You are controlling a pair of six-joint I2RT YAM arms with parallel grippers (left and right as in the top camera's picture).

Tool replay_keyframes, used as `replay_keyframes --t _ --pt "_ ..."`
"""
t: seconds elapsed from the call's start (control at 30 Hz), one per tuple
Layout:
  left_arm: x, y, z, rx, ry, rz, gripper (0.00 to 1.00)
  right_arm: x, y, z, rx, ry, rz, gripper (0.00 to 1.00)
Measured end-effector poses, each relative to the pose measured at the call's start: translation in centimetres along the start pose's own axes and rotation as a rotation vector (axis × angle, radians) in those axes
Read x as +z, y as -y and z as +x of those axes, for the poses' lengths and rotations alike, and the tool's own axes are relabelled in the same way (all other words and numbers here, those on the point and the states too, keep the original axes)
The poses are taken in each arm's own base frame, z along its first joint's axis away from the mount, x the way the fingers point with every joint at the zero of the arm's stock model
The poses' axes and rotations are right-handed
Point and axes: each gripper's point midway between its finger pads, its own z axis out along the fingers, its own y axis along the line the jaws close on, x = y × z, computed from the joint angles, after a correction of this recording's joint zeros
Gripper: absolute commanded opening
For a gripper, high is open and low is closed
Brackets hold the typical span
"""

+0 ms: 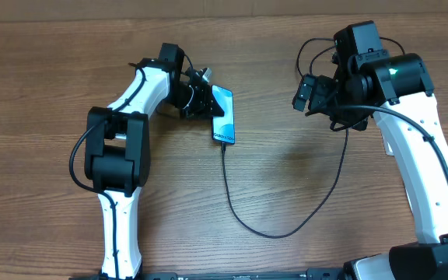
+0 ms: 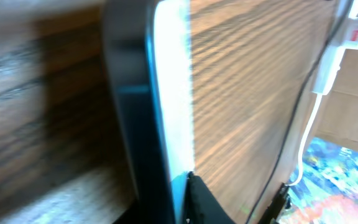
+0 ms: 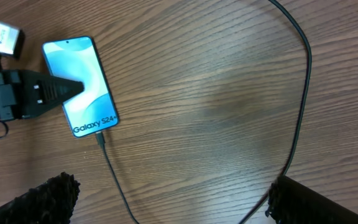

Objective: Plug charger to phone and switch on socket
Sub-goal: 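Release the plug and lower the phone flat onto the table with the left gripper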

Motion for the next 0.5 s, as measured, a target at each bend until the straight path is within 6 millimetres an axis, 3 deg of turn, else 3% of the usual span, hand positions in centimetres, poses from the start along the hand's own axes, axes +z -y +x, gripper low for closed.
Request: replay_keyframes --t 0.03,0.07,0.17,0.3,0.5 --pt "0.1 -0.3 0.0 -0.004 -0.002 -0.011 0.33 0.0 0.0 0.0 0.000 0.000 0.000 1.00" --pt "0.2 -0.6 0.1 -0.011 -0.004 -0.023 0.52 0.0 0.0 0.0 0.001 0.000 0.000 1.00" --pt "0.2 -1.4 0.3 -0.018 -0.011 -0.063 0.88 0.0 0.4 -0.2 0.012 -0.001 0.001 1.00" --pt "-0.7 -0.6 0.6 -0.016 -0.012 -0.091 1.00 -0.2 2.3 -1.0 0.071 0.005 0.019 1.00" --pt "-1.6 -1.2 0.6 -0.017 -0.003 -0.165 1.00 -0.7 6.2 -2.9 0.177 0.044 0.066 1.00"
